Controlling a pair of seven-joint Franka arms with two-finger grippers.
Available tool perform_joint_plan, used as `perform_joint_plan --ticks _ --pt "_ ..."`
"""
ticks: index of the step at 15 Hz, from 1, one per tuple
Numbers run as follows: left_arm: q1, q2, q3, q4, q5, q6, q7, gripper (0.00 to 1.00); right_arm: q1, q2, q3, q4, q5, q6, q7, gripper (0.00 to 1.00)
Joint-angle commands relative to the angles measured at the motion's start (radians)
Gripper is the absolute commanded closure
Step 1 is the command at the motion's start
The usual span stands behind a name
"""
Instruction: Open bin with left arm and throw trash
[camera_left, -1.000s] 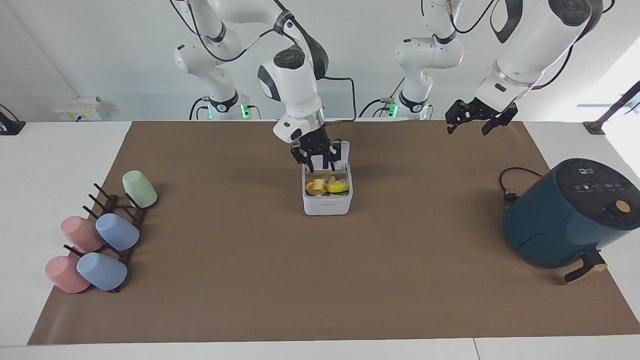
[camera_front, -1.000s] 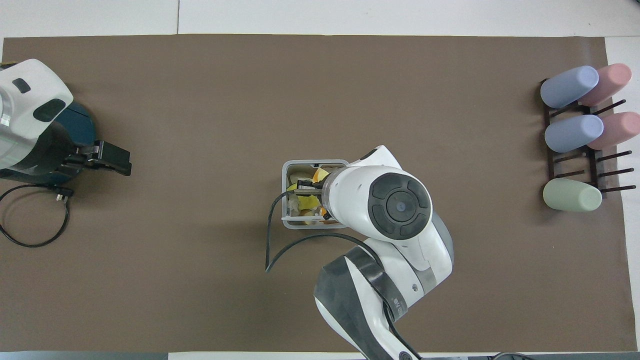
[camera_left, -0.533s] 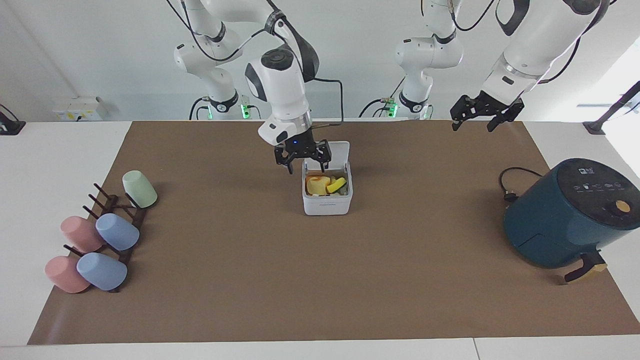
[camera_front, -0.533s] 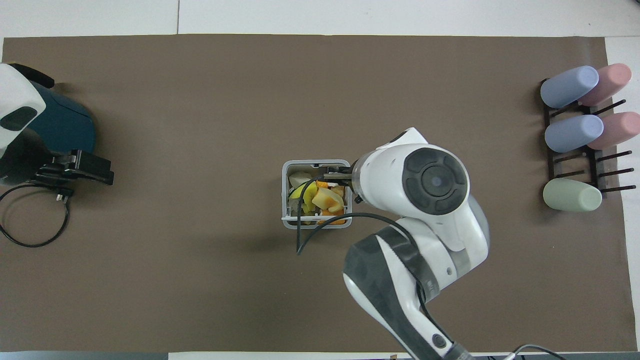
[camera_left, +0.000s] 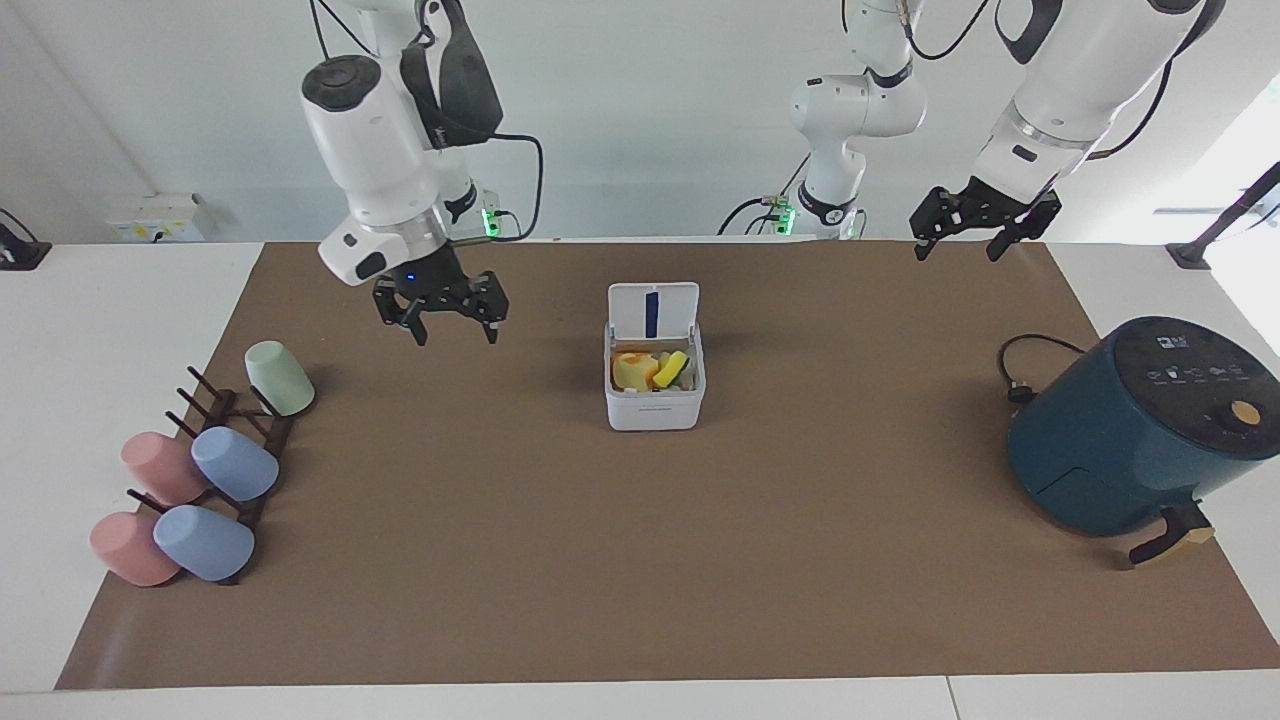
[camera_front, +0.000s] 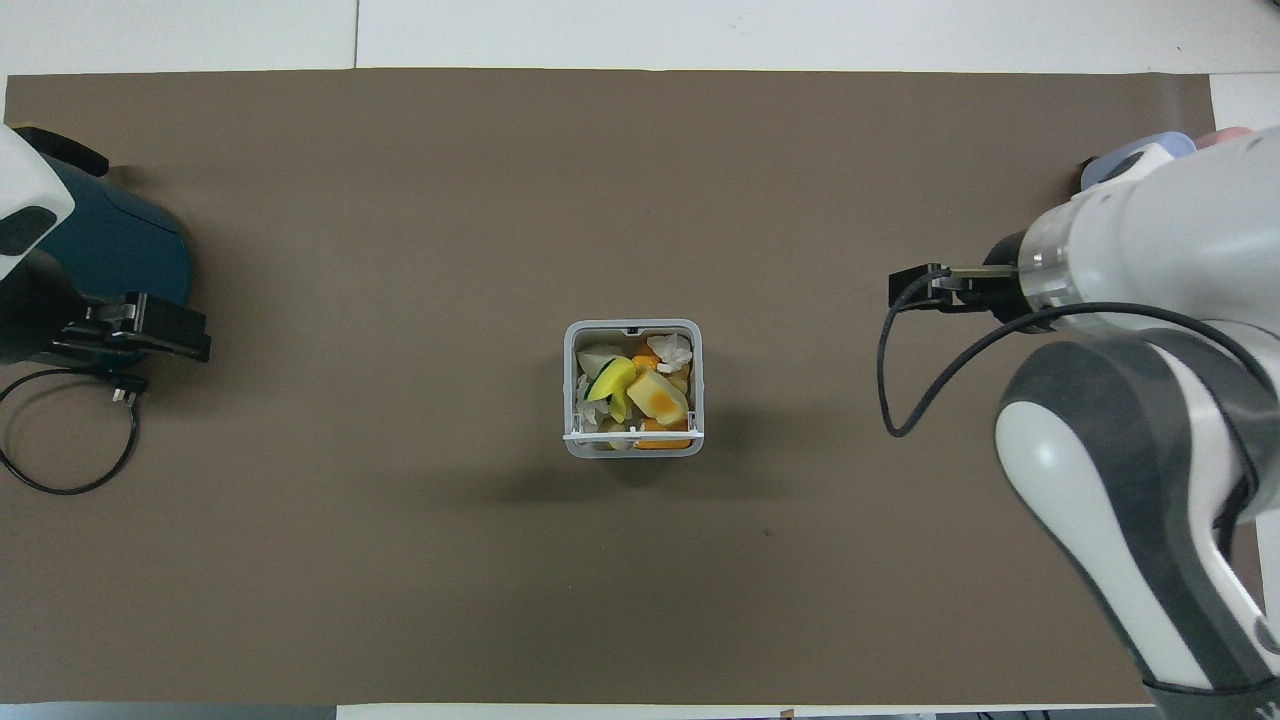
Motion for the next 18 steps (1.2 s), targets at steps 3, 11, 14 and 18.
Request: perform_joint_plan --ticks 3,11,14,18 --pt "0.011 0.009 -0.012 0.018 0.019 -0.007 -0.018 0.0 -0.096 -0.016 0.015 0.077 -0.069 -0.129 -0.114 0.0" --pt "0.013 0.008 -0.012 0.009 0.005 0.001 -0.029 0.0 -0.179 -0.036 0.013 0.126 -0.074 -0.251 -0.145 0.0" --pt "0.015 0.006 -0.01 0.006 0.005 0.005 -0.029 0.0 -0.177 -0.043 0.015 0.117 -0.076 -0.27 -0.153 0.0" --pt "0.011 0.006 -0.01 0.008 0.005 0.001 -0.031 0.0 -0.165 -0.023 0.025 0.167 -0.076 -0.322 -0.151 0.0"
